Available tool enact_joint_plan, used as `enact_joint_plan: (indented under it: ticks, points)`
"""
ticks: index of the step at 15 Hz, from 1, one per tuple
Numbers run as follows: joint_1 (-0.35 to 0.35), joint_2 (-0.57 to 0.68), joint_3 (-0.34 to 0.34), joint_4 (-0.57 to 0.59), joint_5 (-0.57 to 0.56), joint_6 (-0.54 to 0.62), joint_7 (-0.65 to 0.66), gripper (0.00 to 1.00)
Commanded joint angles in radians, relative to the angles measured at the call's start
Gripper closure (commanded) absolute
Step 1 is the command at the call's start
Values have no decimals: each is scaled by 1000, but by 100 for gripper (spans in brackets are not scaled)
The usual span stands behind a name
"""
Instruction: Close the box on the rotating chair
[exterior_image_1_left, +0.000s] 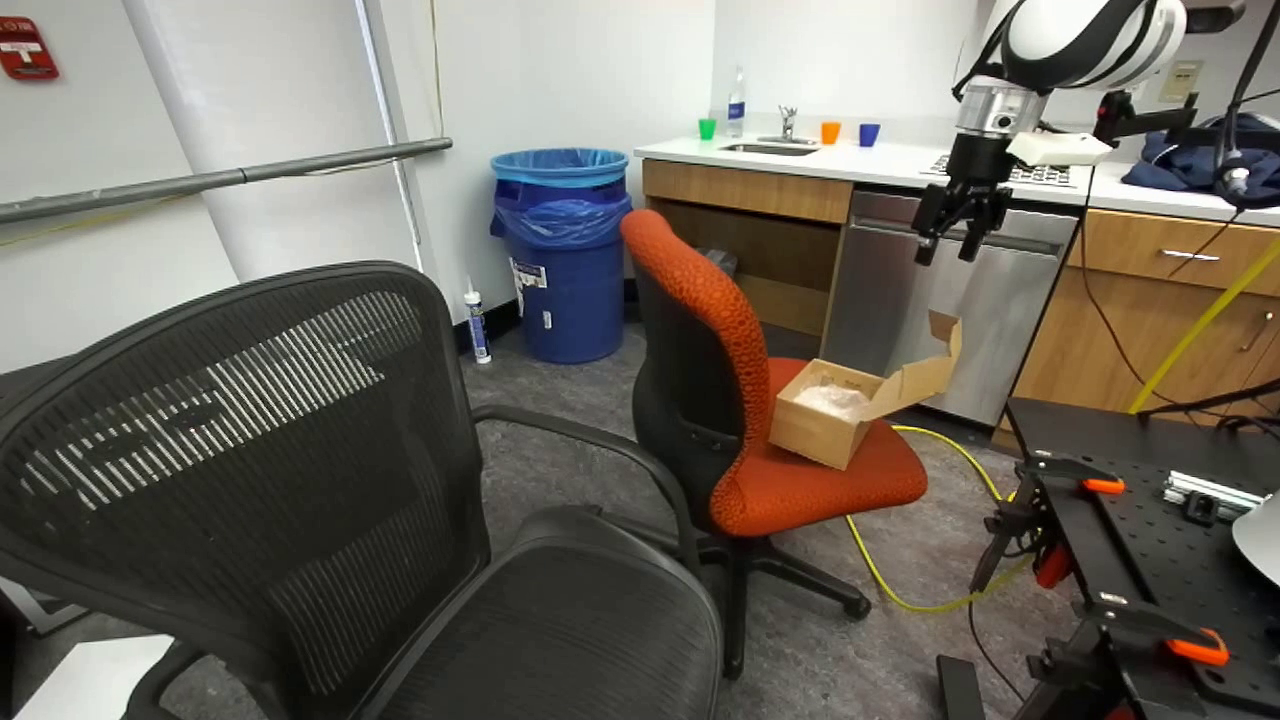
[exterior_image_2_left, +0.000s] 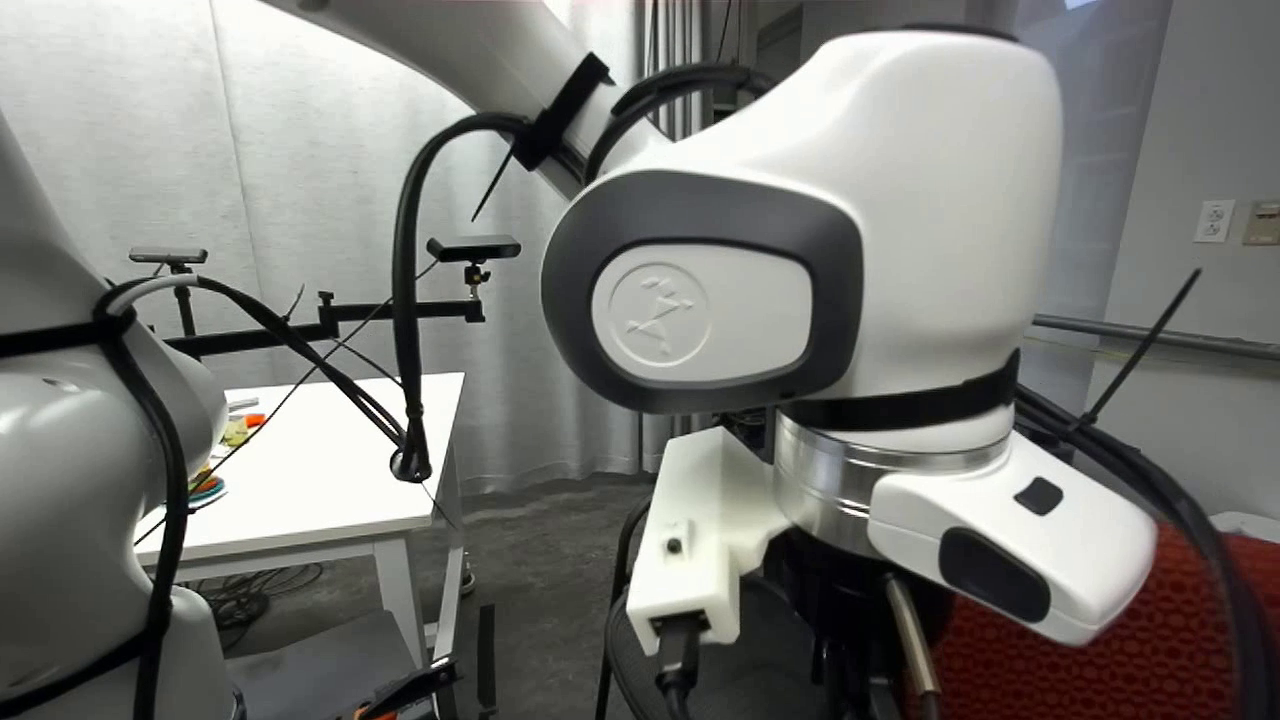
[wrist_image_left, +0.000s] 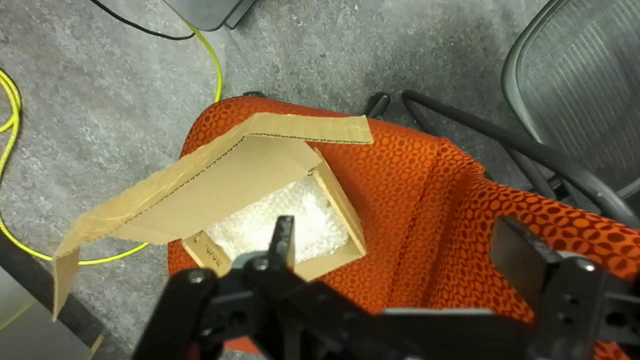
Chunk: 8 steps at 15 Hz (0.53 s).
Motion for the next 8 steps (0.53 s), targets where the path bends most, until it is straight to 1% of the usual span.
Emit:
enact_joint_plan:
  ticks: [1, 4, 6, 8]
  points:
    - [-24, 33, -31, -8, 19, 96, -5, 0]
    - [-41, 86, -95, 21, 102, 219, -70, 0]
    - [-38, 135, -145, 51, 218, 292, -148, 0]
    - [-20, 190, -192, 89, 371, 330, -254, 0]
